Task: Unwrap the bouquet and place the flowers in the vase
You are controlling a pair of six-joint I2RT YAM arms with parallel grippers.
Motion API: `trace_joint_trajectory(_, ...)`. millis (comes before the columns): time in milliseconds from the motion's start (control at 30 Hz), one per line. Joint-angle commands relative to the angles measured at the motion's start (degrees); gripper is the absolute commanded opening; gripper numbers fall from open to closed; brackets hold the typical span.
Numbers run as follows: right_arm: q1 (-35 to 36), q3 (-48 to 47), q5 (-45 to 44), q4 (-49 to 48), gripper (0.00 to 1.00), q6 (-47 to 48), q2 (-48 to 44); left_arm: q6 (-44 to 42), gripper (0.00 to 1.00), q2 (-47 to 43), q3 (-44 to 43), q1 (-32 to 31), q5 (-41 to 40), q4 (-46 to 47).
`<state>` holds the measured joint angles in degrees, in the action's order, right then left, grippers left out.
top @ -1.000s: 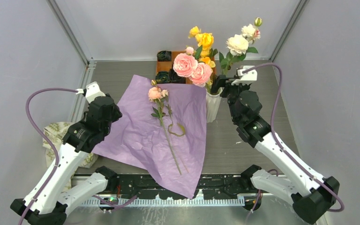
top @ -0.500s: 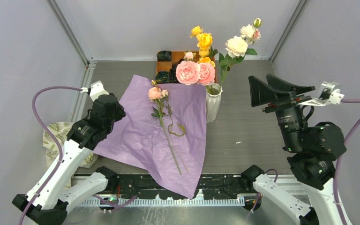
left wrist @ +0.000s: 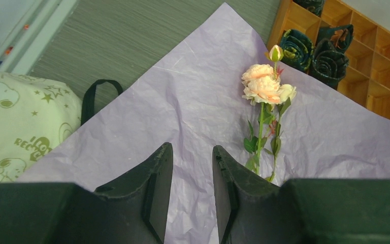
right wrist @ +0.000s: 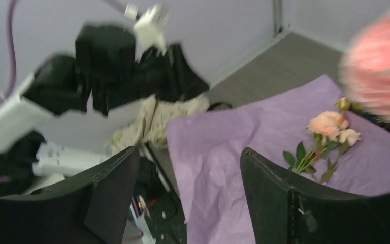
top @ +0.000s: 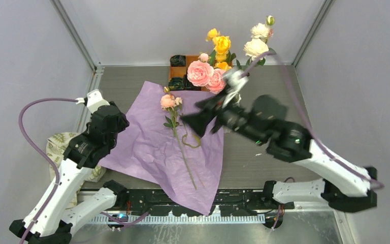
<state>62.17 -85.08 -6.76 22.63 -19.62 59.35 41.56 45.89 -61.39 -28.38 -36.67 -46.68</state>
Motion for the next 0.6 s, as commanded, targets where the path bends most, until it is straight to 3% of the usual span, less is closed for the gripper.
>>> trace_joint_trajectory(0,21.6,-4.7,-21.7,5.4,0.78,14.1,8.3,-0.5,0.36,-0.4,-3.5,0.2,-4.8,-1.6)
trace_joint_trajectory(100,27.1,-3.2,-26.4,6.4,0.79,13.0,14.7,-0.8,0.36,-1.4,-4.1,0.2,-6.0,-2.7)
trace_joint_trajectory(333,26.5,3.9,-26.8,7.2,0.79,2.8,23.4,-1.2,0.37,-4.7,-5.1,0.2,-9.7,-5.1)
trace_joint_trajectory(567,10.7,0.0,-16.8,14.9,0.78,-7.8,37.2,-1.0,0.37,-6.7,-5.7,0.2,-9.6,-7.2)
